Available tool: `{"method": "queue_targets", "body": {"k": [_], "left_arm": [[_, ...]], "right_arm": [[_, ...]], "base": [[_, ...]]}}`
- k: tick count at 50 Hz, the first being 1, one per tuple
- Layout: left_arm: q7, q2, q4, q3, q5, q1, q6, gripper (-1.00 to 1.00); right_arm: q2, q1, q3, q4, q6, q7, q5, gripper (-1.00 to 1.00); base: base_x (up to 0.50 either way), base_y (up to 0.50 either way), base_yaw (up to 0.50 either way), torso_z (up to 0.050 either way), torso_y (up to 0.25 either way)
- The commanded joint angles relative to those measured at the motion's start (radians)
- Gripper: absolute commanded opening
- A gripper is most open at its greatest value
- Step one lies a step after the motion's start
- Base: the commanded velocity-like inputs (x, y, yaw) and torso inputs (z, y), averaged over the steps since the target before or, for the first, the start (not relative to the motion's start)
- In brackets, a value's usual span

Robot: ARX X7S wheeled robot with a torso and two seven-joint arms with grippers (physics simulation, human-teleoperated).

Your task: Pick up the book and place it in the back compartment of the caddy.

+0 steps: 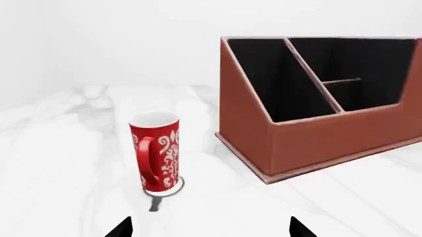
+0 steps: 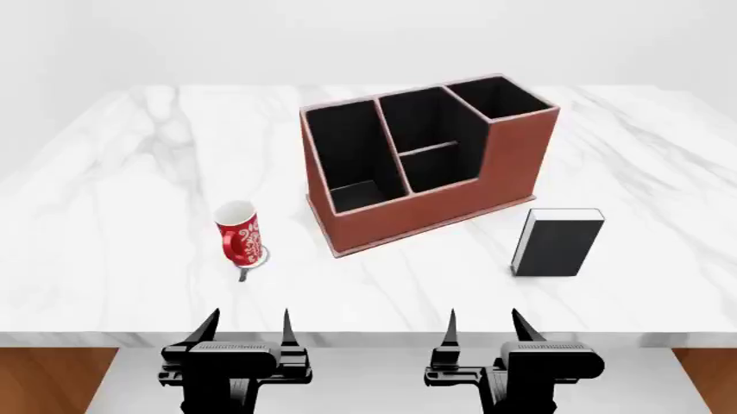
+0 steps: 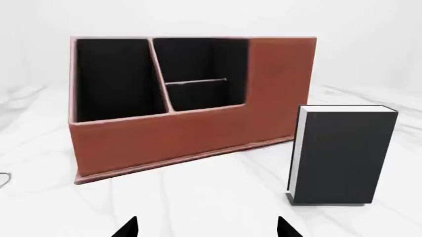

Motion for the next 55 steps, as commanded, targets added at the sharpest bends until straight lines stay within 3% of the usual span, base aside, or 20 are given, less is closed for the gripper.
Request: {"method": "queue_targets", "body": {"k": [1,24,25,26,45,51,55], "left_arm": [[-0.017,-0.018,0.007,0.017,-0.014,-0.003,-0.004,1.00],[-0.067,-0.068,-0.015,0.080,-0.059,-0.014,-0.013,1.00],[-0.115,-0.107,-0.025,0.132,0.000,-0.024,-0.010,1.00],[-0.116,-0.113,-0.001,0.134,-0.100,-0.015,-0.023,1.00],[-0.144,-0.126,-0.002,0.161,-0.094,-0.015,-0.004,1.00],[-0.180,-0.140,0.160,0.147,-0.083,0.023,0.022,1.00],[-0.227,-0.163,0.402,0.120,-0.034,0.076,0.048,1.00]], "right_arm": [[0.015,0.005,-0.027,0.006,0.008,0.026,0.000,1.00],[0.065,0.002,-0.089,0.004,0.009,0.088,0.044,1.00],[0.009,0.000,-0.024,0.000,0.013,0.024,0.000,1.00],[0.009,-0.003,-0.023,-0.004,0.013,0.024,-0.013,1.00],[0.057,-0.002,-0.082,0.014,0.002,0.081,0.044,1.00],[0.073,-0.012,-0.047,-0.083,-0.028,0.096,0.092,1.00],[0.103,-0.056,0.058,-0.309,-0.145,0.075,0.250,1.00]], "base": [[0.00,0.00,0.00,0.000,0.000],[0.00,0.00,0.00,0.000,0.000],[0.00,0.00,0.00,0.000,0.000],[0.00,0.00,0.00,0.000,0.000],[0.00,0.00,0.00,0.000,0.000],[0.00,0.00,0.00,0.000,0.000],[0.00,0.00,0.00,0.000,0.000]]}}
